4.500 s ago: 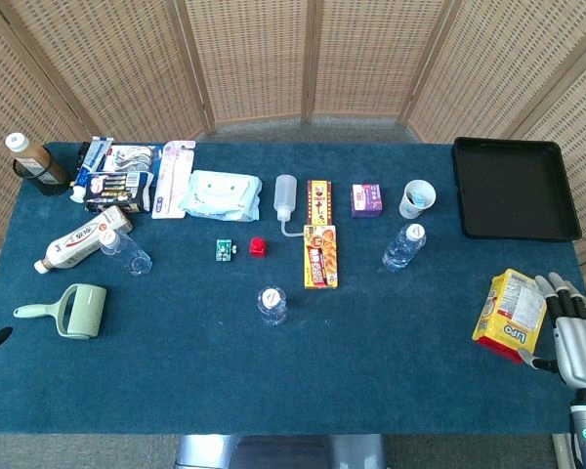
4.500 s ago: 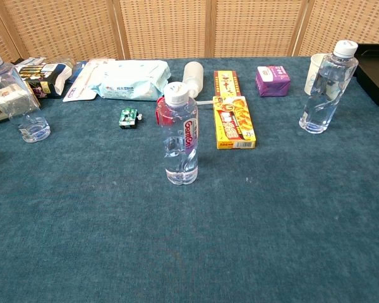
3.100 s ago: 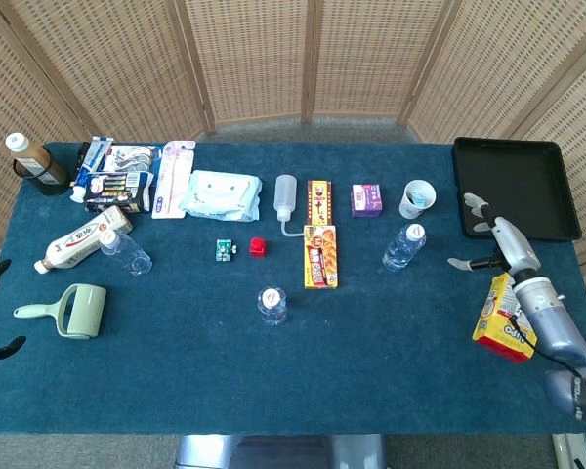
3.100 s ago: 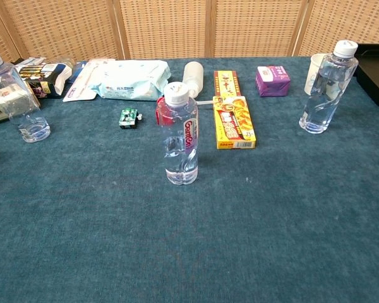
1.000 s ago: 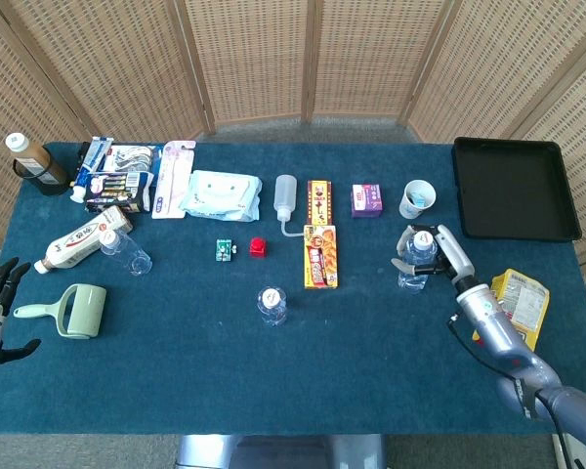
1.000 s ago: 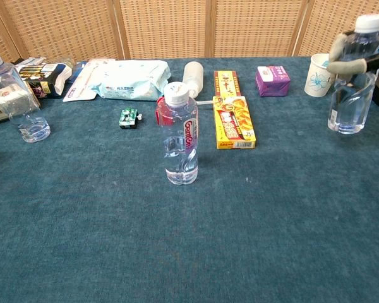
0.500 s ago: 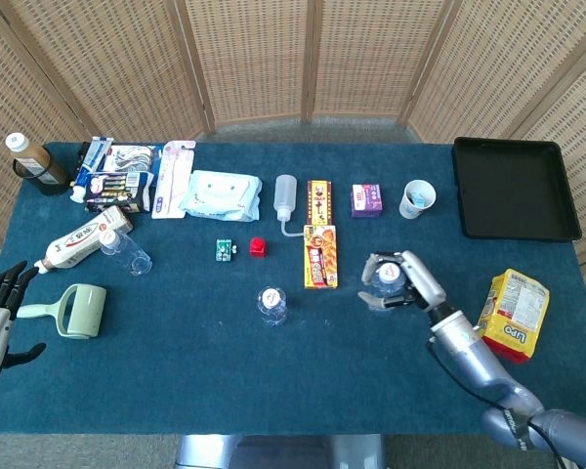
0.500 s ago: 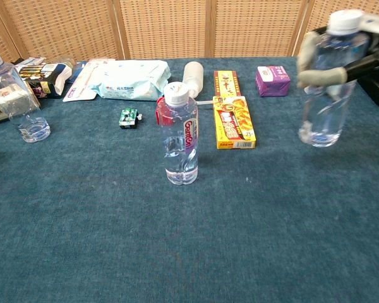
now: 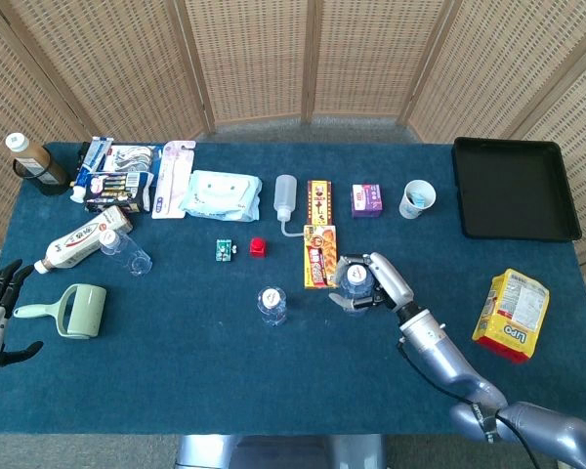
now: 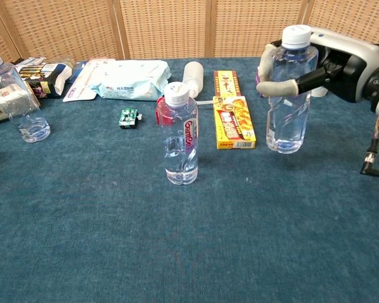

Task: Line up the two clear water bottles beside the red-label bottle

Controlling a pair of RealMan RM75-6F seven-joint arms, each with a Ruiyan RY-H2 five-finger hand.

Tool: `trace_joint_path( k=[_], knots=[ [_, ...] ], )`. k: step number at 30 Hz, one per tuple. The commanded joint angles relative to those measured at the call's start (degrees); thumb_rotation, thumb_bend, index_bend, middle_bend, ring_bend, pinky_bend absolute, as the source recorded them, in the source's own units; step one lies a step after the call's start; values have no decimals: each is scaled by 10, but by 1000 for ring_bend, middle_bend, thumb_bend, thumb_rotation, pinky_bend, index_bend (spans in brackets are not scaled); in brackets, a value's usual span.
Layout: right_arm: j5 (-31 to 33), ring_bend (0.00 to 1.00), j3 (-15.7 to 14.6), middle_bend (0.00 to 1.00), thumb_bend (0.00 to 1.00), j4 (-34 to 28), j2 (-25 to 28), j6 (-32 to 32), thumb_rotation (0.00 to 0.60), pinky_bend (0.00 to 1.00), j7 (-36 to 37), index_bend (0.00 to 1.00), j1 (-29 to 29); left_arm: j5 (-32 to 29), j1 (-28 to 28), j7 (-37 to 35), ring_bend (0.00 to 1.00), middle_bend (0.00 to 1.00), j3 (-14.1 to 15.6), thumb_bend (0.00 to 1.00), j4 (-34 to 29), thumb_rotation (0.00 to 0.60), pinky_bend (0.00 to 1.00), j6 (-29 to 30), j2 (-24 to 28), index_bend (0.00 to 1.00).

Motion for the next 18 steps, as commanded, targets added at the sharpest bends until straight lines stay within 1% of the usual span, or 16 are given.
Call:
trace_joint_path(
  k=[1,13,18],
  knots=[
    [7,532,0,691,306,4,-13,-6,600,389,2,576,1,-2,-3,-5,0,0,0,91,3,600,162,-6,2,0],
    [3,530,-9,690,306,53,-44,5,600,388,25,576,-7,-1,-4,-28,0,0,1,91,11,600,163,-12,9,0],
    [7,525,-11,685,307,71,-61,8,600,385,32,575,-13,14,-5,-39,0,0,6,91,9,600,163,-15,15,0]
  ],
)
